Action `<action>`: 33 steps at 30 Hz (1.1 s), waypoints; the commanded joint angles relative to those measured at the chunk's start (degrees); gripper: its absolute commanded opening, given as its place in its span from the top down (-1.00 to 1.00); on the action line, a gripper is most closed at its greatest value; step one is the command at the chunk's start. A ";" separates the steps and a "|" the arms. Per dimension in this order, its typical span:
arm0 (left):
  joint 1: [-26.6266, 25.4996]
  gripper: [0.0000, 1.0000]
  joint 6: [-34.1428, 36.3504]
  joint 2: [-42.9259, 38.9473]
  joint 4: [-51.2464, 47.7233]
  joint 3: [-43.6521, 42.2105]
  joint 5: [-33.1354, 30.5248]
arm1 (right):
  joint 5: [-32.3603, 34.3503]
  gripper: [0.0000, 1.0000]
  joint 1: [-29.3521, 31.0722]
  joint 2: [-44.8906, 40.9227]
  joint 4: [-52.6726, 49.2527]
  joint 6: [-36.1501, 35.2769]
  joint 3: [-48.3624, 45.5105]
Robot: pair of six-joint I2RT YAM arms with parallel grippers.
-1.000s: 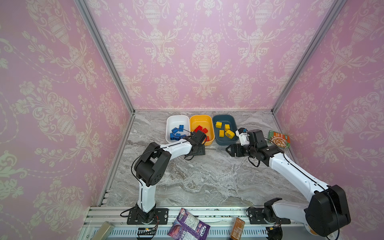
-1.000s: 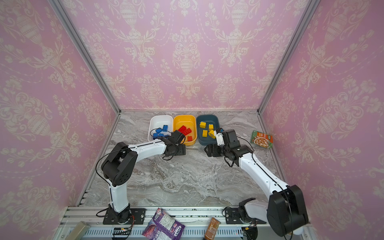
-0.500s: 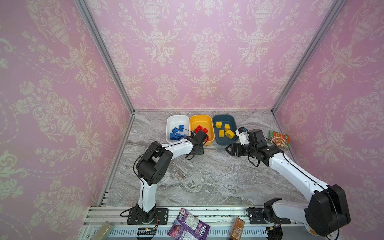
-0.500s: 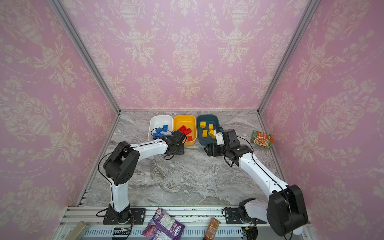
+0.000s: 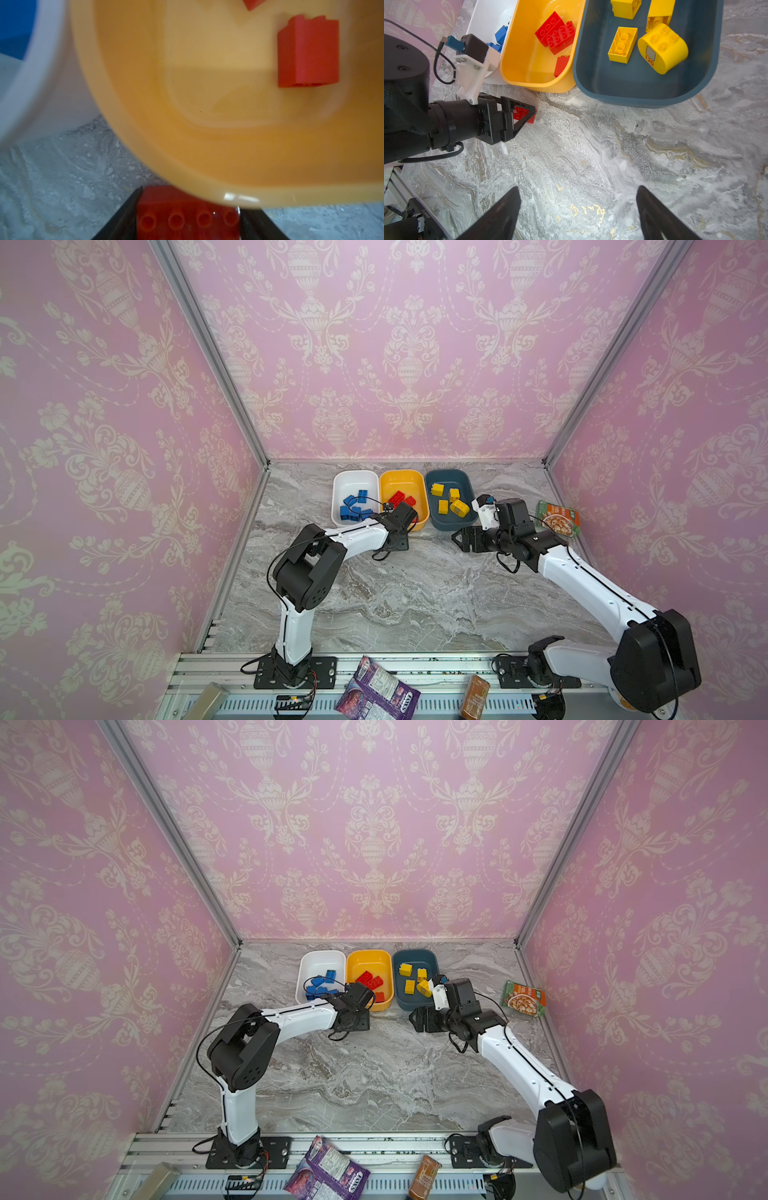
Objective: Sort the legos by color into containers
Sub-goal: 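Lower the left gripper onto the red 2x4 brick and grasp it, then carry the red 2x4 brick into the yellow container and open the left gripper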
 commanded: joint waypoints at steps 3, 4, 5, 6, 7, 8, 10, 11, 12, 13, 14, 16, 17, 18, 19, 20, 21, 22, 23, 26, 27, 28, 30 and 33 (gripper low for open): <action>-1.66 -0.01 0.85 -6.65 -3.55 0.00 -4.63 | -0.24 -0.77 -0.34 0.04 -0.07 0.57 -0.08; -1.75 -0.01 1.19 -7.47 -3.96 0.33 -5.10 | -0.32 -0.77 -0.36 0.02 -0.01 0.55 -0.01; -1.75 0.00 1.71 -8.27 -4.41 0.76 -5.53 | -0.31 -0.77 -0.31 0.02 -0.14 0.59 0.09; -1.77 0.00 2.05 -8.83 -4.75 1.24 -5.86 | -0.29 -0.77 -0.33 0.02 -0.16 0.56 0.13; -1.76 0.00 2.62 -9.49 -5.25 1.84 -6.18 | -0.27 -0.77 -0.35 0.02 -0.16 0.55 0.27; -1.83 0.00 3.23 -9.95 -5.72 2.53 -6.48 | -0.34 -0.77 -0.35 0.02 -0.16 0.56 0.40; -1.76 0.00 4.56 -10.24 -6.65 4.24 -6.86 | -0.37 -0.77 -0.36 0.02 -0.11 0.55 0.53; -1.82 0.00 5.47 -10.28 -7.03 5.27 -7.06 | -0.41 -0.77 -0.35 0.10 -0.08 0.56 0.54; -1.77 0.00 6.23 -10.23 -7.23 6.19 -7.30 | -0.41 -0.77 -0.34 0.09 -0.16 0.55 0.54; -1.78 0.01 7.17 -9.93 -7.06 7.15 -7.68 | -0.50 -0.77 -0.33 0.11 -0.12 0.56 0.60; -1.78 0.00 8.48 -9.67 -6.50 7.92 -8.05 | -0.51 -0.77 -0.34 0.10 -0.16 0.55 0.63; -1.35 0.01 10.49 -8.38 -6.38 10.37 -8.09 | -0.47 -0.77 -0.36 0.10 -0.10 0.56 0.60; -0.92 0.00 11.34 -7.28 -6.72 12.17 -7.49 | -0.51 -0.77 -0.35 0.10 -0.20 0.60 0.67; -0.48 0.00 12.17 -6.24 -6.91 13.73 -7.10 | -0.48 -0.77 -0.30 0.02 -0.23 0.56 0.71; 0.09 0.00 13.00 -5.20 -6.89 15.53 -6.71 | -0.47 -0.77 -0.34 -0.03 -0.21 0.58 0.71; 0.67 0.00 13.66 -3.85 -6.89 16.99 -5.81 | -0.41 -0.77 -0.33 -0.09 -0.34 0.56 0.71; 1.32 0.01 14.17 -2.77 -6.89 18.24 -4.88 | -0.26 -0.77 -0.35 -0.22 -0.37 0.57 0.69; 1.94 0.00 14.70 -1.58 -6.48 19.44 -4.00 | -0.25 -0.77 -0.34 -0.29 -0.43 0.56 0.62; 2.45 0.00 14.99 -0.44 -6.24 20.64 -3.27 | -0.11 -0.77 -0.36 -0.33 -0.56 0.52 0.60; 3.11 0.01 15.71 3.21 -6.21 24.21 -1.45 | 0.22 -0.77 -0.36 -0.58 -0.94 0.31 0.58; 3.23 0.01 15.75 4.36 -6.20 25.17 -0.96 | 0.27 -0.77 -0.34 -0.66 -0.88 0.31 0.51; 3.26 0.01 15.66 5.71 -6.28 26.24 -0.37 | 0.29 -0.78 -0.44 -0.68 -0.91 0.30 0.54; 3.54 0.01 15.42 8.14 -6.17 27.84 0.76 | 0.28 -0.77 -0.45 -0.60 -0.90 0.30 0.54; 3.63 0.01 15.05 11.45 -6.15 30.09 2.21 | 0.33 -0.77 -0.51 -0.44 -1.04 0.23 0.62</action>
